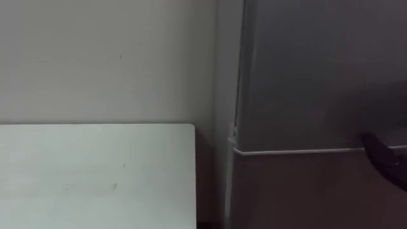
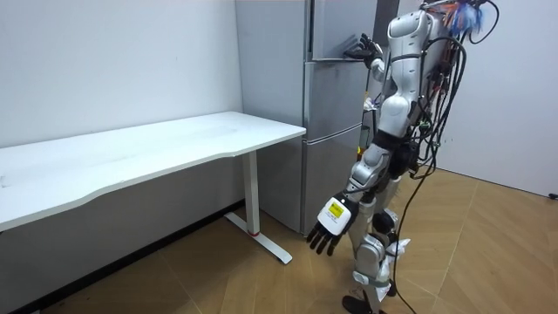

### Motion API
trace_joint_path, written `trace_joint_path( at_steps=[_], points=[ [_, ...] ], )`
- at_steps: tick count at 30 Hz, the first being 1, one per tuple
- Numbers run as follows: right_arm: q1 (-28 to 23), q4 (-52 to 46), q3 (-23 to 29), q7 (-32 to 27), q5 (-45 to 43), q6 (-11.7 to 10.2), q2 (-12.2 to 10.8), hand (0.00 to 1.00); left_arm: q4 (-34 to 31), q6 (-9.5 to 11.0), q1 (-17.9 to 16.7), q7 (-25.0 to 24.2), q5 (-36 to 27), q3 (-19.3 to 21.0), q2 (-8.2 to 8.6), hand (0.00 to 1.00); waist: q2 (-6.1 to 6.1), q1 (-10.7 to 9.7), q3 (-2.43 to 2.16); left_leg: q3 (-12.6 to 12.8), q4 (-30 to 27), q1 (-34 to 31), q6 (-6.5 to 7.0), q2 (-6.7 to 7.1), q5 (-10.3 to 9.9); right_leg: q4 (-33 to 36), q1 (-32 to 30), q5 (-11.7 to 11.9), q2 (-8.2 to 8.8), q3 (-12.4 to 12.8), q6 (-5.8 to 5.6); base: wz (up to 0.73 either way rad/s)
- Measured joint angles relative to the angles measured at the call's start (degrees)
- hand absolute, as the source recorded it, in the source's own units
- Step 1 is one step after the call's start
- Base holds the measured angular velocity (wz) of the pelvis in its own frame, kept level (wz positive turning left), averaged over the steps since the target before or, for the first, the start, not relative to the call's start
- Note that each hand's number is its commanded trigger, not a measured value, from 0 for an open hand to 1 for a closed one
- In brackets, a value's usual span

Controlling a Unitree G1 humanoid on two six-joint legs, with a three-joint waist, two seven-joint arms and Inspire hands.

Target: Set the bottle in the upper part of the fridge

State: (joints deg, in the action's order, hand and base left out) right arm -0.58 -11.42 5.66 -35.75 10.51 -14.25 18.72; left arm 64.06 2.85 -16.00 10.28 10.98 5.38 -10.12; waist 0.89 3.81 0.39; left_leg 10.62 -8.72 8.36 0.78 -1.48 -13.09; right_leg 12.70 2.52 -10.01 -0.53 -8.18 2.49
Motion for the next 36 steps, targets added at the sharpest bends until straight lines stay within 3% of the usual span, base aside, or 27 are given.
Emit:
trace_joint_path(
  at_steps=[6, 9, 19, 27, 30, 36],
  points=[
    [2.46, 3.4, 0.05, -0.62, 0.02, -0.16, -0.77, 0.0, -0.39, -0.19, 0.04, -0.07, 1.16, 0.0, -0.03, 0.0, 0.28, 1.1, 0.16, -0.12, -0.06, 0.26, 0.02, 0.07, 0.01, -0.15, 0.31, 0.08, 0.03, -0.03, -0.06, 0.01],
    [2.9, 6.85, -0.04, -0.98, -1.19, -1.43, -0.79, 0.0, -0.35, -1.16, 0.19, -0.77, 2.29, -0.09, -0.11, 0.0, 1.04, 1.13, 0.24, -0.6, -0.54, 0.33, 0.02, 0.11, 0.01, -0.17, 0.49, 0.07, 0.11, -0.66, -0.06, 0.07],
    [4.72, 14.85, 0.53, -1.22, -5.86, -1.36, 0.0, 0.0, -0.48, -4.23, -0.13, -1.11, 2.46, 0.12, -0.42, 0.0, 1.38, 1.06, 0.0, -1.86, -0.94, 0.32, 0.26, 0.09, 0.01, -1.14, 1.38, 0.79, 0.33, -1.22, -0.33, 0.03],
    [4.92, 16.38, 1.45, 1.0, -5.02, -0.62, 0.82, 0.0, -2.79, -4.08, -1.27, -2.89, 2.75, 1.27, -1.15, 0.0, 2.01, -0.27, -0.54, -1.9, -1.17, -0.05, 0.49, 0.17, 0.15, -1.13, 1.59, 0.97, 0.55, -1.61, -0.42, 0.02],
    [4.92, 16.88, 4.01, 2.09, -3.9, -0.58, 1.57, 0.0, -2.72, -3.71, -1.49, -3.33, 2.73, 2.24, -1.55, 0.0, 2.0, -0.99, -0.58, -2.02, -1.21, -0.08, 0.57, 0.23, 0.14, -1.31, 1.35, 1.02, 0.65, -1.9, -0.51, 0.03],
    [4.8, 16.93, 14.53, 1.04, 4.92, 1.92, 1.98, 0.0, -5.08, -2.27, -4.19, -2.96, 2.84, 8.47, -1.55, 0.0, 2.68, -3.39, -1.17, -2.69, -0.95, -0.72, 0.62, 0.28, 0.1, -1.16, 0.87, 0.88, 0.6, -1.9, -0.62, 0.07]
  ],
)
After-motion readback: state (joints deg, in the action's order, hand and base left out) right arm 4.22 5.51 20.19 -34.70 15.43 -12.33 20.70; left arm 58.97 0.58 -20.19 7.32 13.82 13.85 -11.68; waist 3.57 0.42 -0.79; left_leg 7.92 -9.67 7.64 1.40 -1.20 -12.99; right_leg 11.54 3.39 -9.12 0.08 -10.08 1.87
